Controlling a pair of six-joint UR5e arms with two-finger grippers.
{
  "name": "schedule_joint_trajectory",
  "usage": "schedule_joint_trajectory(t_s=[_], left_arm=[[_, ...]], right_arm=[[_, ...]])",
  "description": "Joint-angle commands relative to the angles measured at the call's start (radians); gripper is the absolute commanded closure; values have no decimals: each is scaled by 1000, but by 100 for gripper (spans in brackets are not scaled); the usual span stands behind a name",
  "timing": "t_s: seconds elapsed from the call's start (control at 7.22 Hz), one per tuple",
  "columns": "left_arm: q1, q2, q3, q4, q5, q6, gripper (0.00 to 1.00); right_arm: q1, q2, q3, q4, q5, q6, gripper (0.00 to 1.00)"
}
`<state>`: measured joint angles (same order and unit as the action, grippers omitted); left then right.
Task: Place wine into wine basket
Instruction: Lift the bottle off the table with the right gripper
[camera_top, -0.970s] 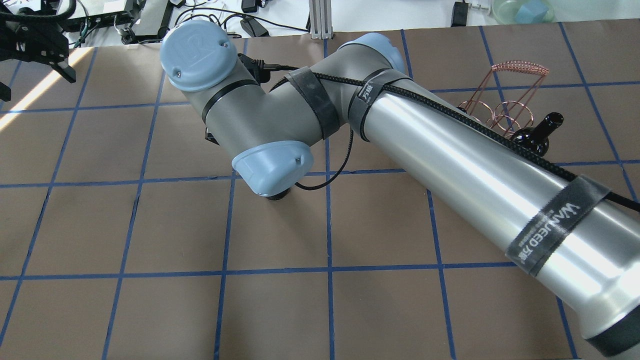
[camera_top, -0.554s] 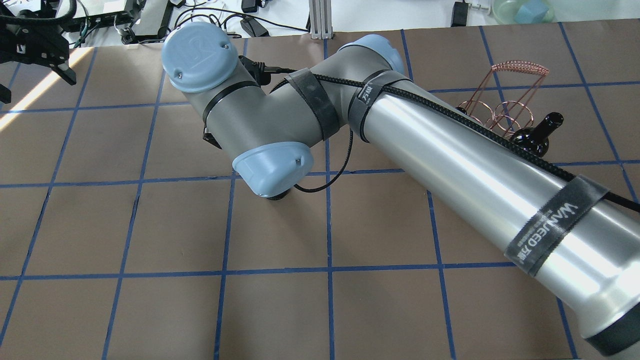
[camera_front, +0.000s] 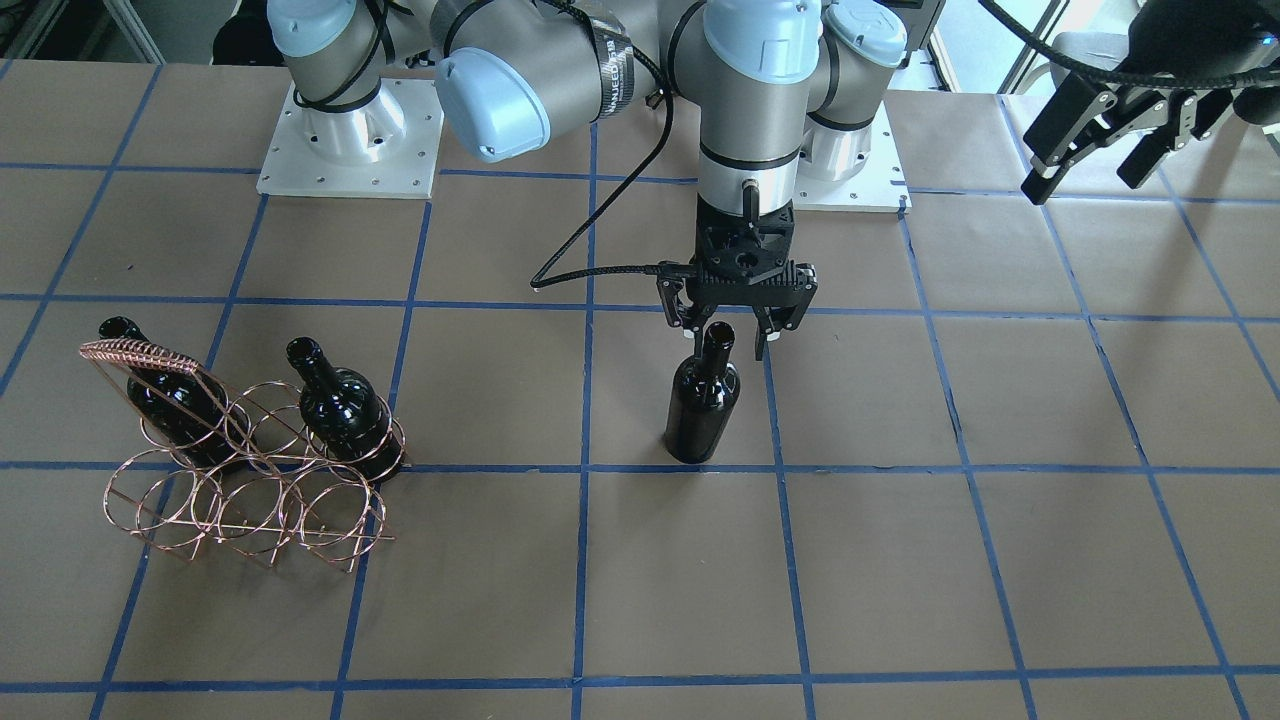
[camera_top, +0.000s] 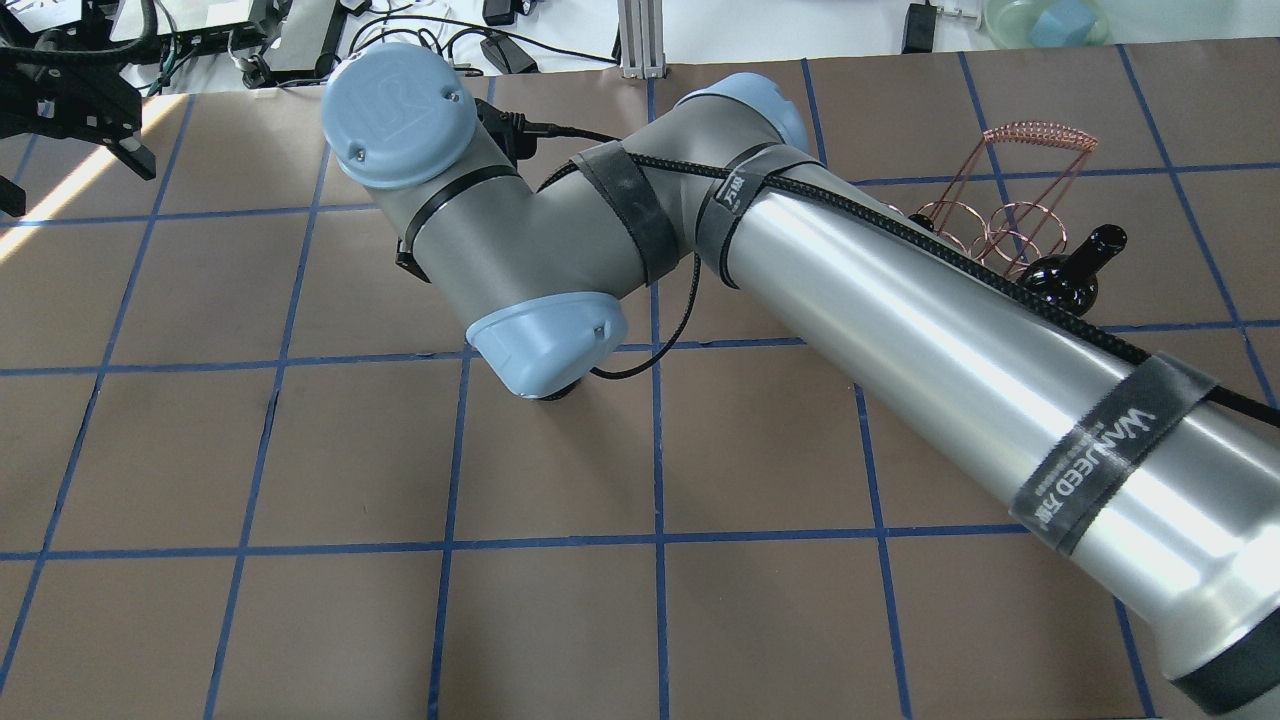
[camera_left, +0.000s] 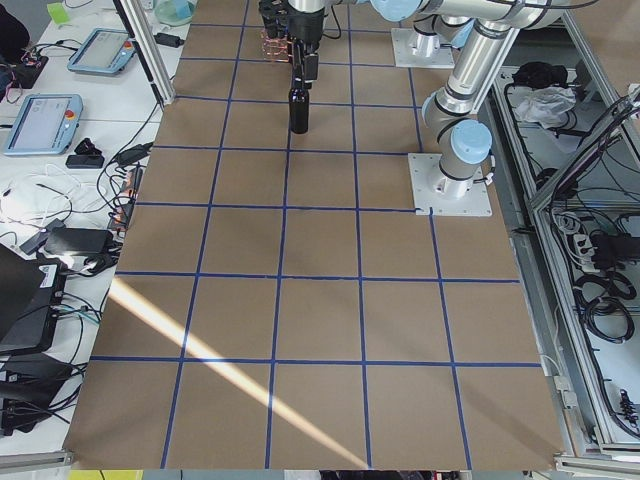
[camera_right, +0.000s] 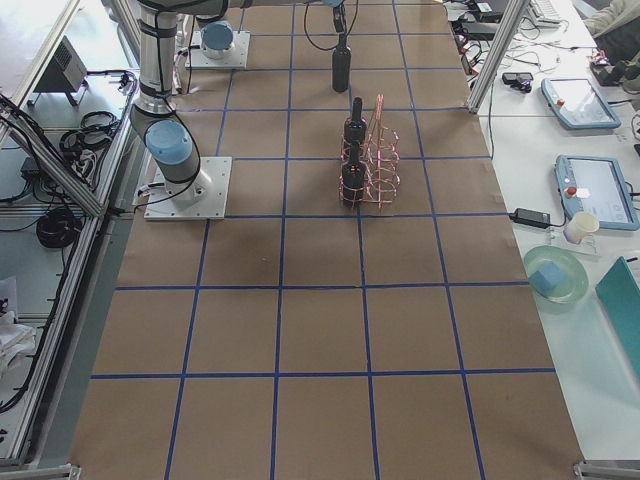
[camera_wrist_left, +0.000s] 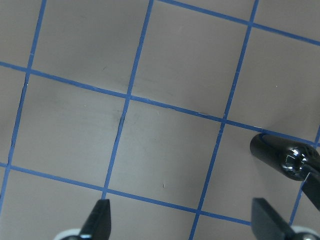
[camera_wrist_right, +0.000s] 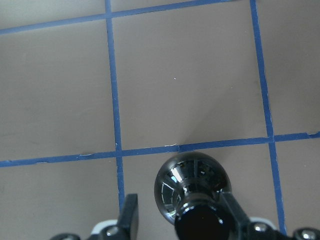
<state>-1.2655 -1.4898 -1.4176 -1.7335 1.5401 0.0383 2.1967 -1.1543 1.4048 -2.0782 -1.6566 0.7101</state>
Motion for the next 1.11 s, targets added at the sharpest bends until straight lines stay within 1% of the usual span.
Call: schedule_joint_trajectory(t_s=[0.0, 0.14, 0.28, 0.42, 0.55, 0.69, 0.83, 0.97], left_arm=[[0, 2, -1, 0, 0, 0, 0], [0, 5, -3, 0, -2, 0, 0], [0, 6, -4, 0, -2, 0, 0], [0, 6, -4, -1, -2, 0, 0], [0, 6, -4, -1, -2, 0, 0], [0, 8, -4, -1, -2, 0, 0], [0, 8, -4, -1, -2, 0, 0], [0, 8, -4, -1, -2, 0, 0]], right_arm=[[0, 1, 40, -35, -12, -1, 37], [0, 1, 51, -43, -14, -6, 41], [-2, -5, 51, -36, -28, -33, 56], [-2, -13, 51, -30, -73, -55, 68], [-2, -15, 51, -31, -74, -55, 73], [-2, -16, 49, -42, -71, -60, 74], [-2, -18, 48, -40, -71, -66, 78], [-5, -28, 42, -33, -69, -66, 87]])
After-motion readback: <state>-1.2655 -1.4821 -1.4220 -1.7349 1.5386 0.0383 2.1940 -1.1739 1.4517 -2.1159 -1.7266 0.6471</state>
